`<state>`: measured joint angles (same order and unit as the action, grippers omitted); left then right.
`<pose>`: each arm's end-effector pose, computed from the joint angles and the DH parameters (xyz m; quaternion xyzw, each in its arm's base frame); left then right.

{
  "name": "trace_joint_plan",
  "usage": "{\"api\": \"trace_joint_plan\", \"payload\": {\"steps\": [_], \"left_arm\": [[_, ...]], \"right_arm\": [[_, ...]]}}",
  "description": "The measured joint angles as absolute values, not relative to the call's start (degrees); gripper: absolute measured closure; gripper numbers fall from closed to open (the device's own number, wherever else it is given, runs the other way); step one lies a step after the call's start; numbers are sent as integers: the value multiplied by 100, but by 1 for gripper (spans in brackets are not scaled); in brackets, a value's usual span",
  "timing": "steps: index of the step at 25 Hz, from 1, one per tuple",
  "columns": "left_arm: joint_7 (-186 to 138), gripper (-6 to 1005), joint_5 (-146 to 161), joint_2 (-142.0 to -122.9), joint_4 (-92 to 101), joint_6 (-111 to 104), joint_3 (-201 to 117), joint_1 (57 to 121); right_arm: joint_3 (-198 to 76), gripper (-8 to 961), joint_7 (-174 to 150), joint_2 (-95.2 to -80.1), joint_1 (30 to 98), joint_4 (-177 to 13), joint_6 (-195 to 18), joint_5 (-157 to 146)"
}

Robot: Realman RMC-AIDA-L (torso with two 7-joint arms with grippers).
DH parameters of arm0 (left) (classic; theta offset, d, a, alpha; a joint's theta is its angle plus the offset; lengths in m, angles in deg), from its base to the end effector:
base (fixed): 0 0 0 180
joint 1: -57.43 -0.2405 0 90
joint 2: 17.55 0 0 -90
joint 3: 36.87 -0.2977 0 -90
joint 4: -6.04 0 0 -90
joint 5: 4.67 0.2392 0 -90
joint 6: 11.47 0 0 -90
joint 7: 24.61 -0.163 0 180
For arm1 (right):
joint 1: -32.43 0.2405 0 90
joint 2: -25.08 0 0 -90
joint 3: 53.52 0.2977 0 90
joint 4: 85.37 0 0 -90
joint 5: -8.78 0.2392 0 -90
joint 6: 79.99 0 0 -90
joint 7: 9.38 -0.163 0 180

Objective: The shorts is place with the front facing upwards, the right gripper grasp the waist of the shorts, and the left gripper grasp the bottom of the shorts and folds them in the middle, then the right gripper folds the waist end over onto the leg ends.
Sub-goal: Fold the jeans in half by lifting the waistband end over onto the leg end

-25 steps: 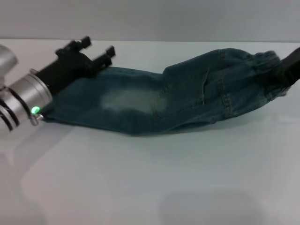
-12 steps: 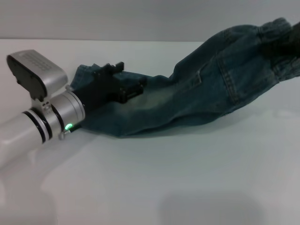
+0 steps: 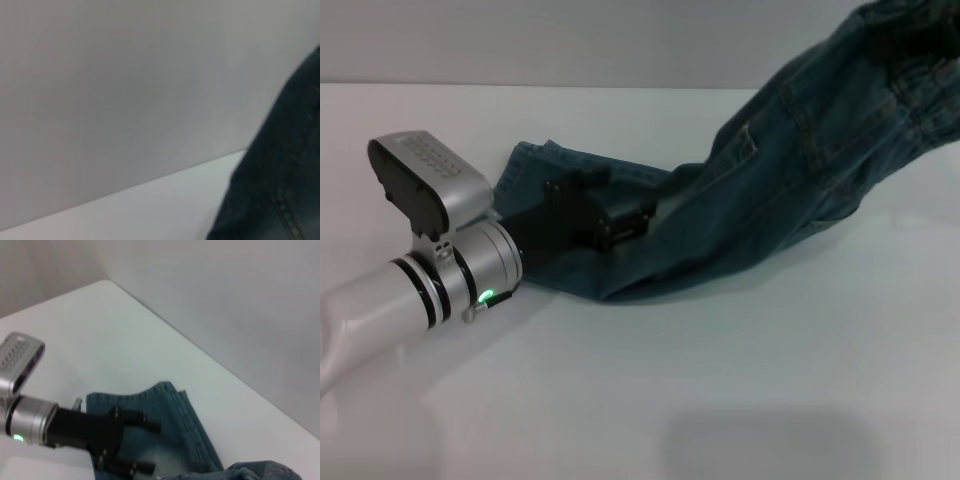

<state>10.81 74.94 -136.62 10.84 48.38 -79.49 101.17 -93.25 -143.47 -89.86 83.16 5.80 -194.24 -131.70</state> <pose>-0.2882 0.4156 -0.1437 -0.8924 -0.2088 -0.2587 0.3051 0.1116 0.4277 0.1350 -0.9492 0.2352 0.0102 0.2087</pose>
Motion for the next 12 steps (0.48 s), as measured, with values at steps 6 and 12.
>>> {"api": "trace_joint_plan", "payload": {"steps": [6, 12], "left_arm": [[1080, 183, 7728, -13661, 1251, 4848, -7916, 10159], [1075, 184, 7857, -13662, 1520, 4915, -7899, 10249]], "right_arm": [[-9331, 928, -14366, -9000, 8495, 503, -19361, -13048], [-9527, 929, -14394, -9070, 8511, 292, -19184, -12698]]}}
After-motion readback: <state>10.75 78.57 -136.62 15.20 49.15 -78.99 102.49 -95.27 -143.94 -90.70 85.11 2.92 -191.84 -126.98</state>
